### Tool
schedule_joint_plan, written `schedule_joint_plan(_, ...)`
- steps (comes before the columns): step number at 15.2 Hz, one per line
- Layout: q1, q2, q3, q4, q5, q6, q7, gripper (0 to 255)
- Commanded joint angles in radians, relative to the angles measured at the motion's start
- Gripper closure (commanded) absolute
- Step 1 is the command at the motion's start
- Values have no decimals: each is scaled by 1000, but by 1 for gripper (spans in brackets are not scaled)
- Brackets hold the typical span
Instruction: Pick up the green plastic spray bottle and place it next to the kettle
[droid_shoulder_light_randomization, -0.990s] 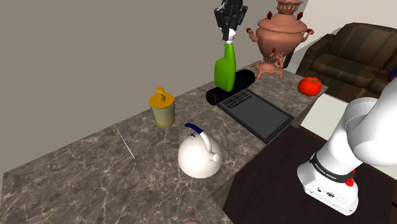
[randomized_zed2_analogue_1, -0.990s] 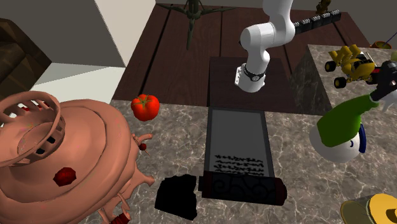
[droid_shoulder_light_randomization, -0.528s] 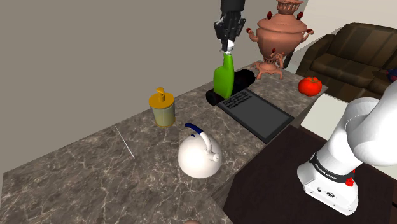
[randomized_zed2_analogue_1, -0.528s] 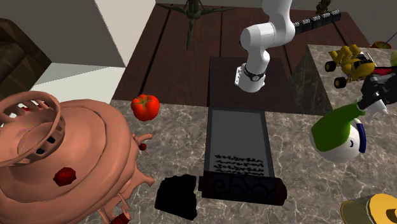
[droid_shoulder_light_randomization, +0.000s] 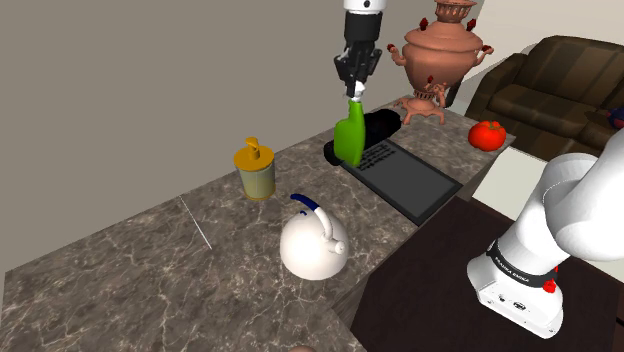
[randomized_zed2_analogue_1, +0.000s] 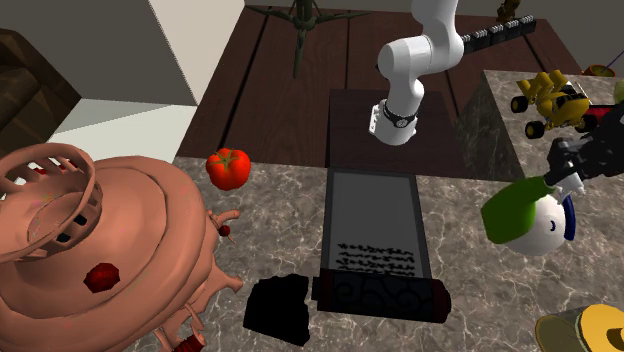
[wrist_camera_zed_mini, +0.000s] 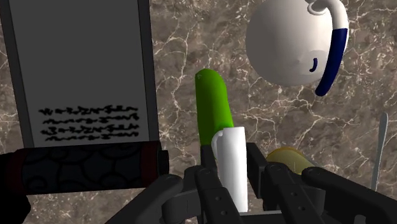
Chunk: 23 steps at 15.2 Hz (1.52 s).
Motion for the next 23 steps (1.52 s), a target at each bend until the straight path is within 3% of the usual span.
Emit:
schedule_joint_plan(1, 0, -4, 0, -31, 0, 27, 0, 255)
schedule_joint_plan(23, -1, 19, -1, -304, 1, 323, -5, 255)
